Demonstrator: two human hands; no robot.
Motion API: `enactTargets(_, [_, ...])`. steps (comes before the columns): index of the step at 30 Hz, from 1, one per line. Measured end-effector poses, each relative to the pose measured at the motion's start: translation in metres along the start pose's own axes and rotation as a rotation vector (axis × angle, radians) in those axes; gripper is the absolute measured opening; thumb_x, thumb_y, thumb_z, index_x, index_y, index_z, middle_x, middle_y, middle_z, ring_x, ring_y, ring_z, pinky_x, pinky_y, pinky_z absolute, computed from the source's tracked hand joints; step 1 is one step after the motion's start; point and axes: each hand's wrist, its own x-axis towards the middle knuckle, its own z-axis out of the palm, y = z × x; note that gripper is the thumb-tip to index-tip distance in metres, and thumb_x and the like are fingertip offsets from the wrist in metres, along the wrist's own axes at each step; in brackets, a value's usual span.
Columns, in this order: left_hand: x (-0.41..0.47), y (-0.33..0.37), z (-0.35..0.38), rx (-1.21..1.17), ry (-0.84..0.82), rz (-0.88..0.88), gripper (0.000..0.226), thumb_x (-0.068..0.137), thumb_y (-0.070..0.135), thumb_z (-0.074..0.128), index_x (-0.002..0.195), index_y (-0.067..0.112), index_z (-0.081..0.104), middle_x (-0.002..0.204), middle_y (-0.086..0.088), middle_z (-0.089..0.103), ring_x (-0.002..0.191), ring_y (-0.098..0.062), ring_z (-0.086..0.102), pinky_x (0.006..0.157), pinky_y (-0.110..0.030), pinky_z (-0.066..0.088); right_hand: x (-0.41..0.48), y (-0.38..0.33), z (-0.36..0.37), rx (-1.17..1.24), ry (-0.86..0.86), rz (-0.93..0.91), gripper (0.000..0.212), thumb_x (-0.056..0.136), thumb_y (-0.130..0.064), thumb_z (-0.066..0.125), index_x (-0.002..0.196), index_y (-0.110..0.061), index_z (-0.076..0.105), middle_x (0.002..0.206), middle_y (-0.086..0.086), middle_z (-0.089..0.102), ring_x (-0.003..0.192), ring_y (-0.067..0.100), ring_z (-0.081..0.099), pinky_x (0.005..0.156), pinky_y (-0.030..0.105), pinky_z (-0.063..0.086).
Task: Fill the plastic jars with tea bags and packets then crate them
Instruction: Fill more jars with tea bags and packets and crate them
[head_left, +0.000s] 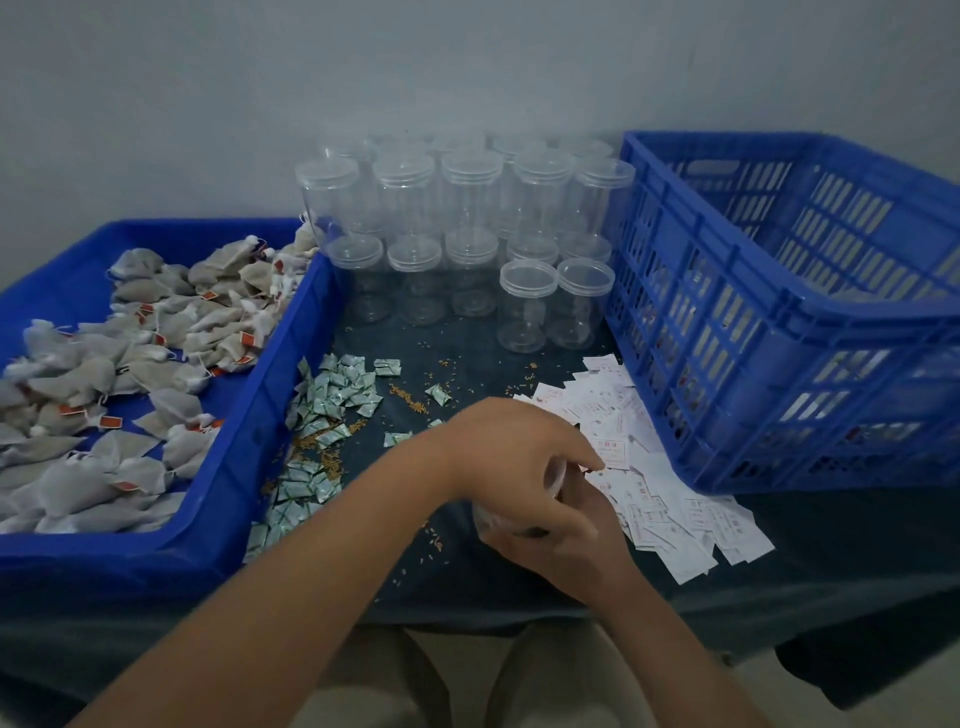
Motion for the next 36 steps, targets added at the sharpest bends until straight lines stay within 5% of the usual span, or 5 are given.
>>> enactTargets(10, [0.007,0.050,0.018,0.101,0.091,-0.601,0.087,0.095,0.084,0.017,0.129,0.017,0.062,0.129,-0.005,0.060,0.120,-0.035,0.054,0.093,-0.054,0.042,-0.006,0.000,0.009,-0.161,0.107,-0.158,0.045,0.073,-0.070,0.058,0.111,-0.047,0.055,0.097,-0.048,0.055,0.087,-0.022,0.056,0.051,0.011,0.041])
enactTargets(14, [0.010,0.045,0.023,0.234,0.174,-0.375,0.049,0.100,0.058,0.043,0.122,0.021,0.066,0.119,0.001,0.065,0.109,-0.028,0.059,0.082,-0.043,0.041,0.002,0.007,0.013,-0.530,-0.019,-0.215,0.073,0.081,-0.064,0.015,0.125,-0.031,0.063,0.090,-0.025,0.036,0.084,-0.003,0.043,0.076,0.015,0.030])
enactTargets(20, [-0.011,0.006,0.012,-0.069,0.203,0.142,0.021,0.094,0.048,0.068,0.112,0.043,0.079,0.134,0.024,0.068,0.132,0.001,0.055,0.105,-0.036,0.049,0.001,0.004,-0.006,-0.024,-0.021,-0.114,0.064,0.066,-0.070,0.083,0.111,-0.077,0.039,0.111,-0.050,0.056,0.100,-0.024,0.058,0.066,0.011,0.053])
enactTargets(29, [0.000,0.042,0.023,-0.013,0.173,-0.625,0.082,0.096,0.082,0.019,0.137,0.021,0.056,0.132,-0.001,0.058,0.124,-0.032,0.053,0.095,-0.052,0.046,-0.004,0.001,-0.001,0.091,-0.008,-0.140,0.035,0.072,-0.052,0.076,0.103,-0.049,0.060,0.097,-0.033,0.068,0.086,-0.005,0.068,0.063,0.009,0.048])
enactTargets(36, [0.002,0.036,0.027,0.153,0.250,-0.359,0.042,0.098,0.054,0.045,0.124,0.027,0.063,0.114,0.009,0.064,0.107,-0.021,0.059,0.081,-0.037,0.050,0.008,0.012,0.011,-0.308,0.155,-0.236,0.040,0.060,-0.065,0.054,0.093,-0.058,0.032,0.118,-0.058,0.034,0.091,-0.040,0.035,0.049,-0.002,0.032])
